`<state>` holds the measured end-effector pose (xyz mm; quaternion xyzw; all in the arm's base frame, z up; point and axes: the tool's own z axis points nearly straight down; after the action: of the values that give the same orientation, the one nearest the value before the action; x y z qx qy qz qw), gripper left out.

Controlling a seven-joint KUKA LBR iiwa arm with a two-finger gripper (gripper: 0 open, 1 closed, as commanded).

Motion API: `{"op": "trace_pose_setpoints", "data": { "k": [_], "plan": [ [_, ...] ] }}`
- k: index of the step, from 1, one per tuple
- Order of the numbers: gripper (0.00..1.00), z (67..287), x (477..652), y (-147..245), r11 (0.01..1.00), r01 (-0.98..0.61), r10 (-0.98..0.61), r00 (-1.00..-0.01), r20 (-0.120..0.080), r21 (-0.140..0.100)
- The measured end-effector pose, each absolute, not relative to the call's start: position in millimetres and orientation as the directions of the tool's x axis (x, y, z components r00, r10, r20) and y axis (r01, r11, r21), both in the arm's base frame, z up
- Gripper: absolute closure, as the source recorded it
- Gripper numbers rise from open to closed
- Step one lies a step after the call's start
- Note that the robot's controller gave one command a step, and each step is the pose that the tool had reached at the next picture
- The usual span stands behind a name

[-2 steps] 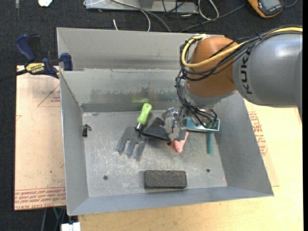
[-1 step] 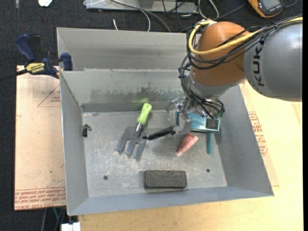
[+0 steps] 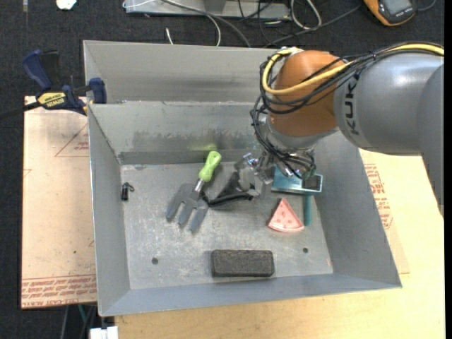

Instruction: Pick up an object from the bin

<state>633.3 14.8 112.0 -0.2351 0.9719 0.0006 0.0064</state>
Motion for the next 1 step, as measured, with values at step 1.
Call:
{"op": "trace_pose_setpoints", "data": {
  "k": [1],
  "plan": [
    [1.0,154.9,629.9,19.5,0.891,-0.454,-0.454,-0.891,-0.009,0.002]
  ]
}}
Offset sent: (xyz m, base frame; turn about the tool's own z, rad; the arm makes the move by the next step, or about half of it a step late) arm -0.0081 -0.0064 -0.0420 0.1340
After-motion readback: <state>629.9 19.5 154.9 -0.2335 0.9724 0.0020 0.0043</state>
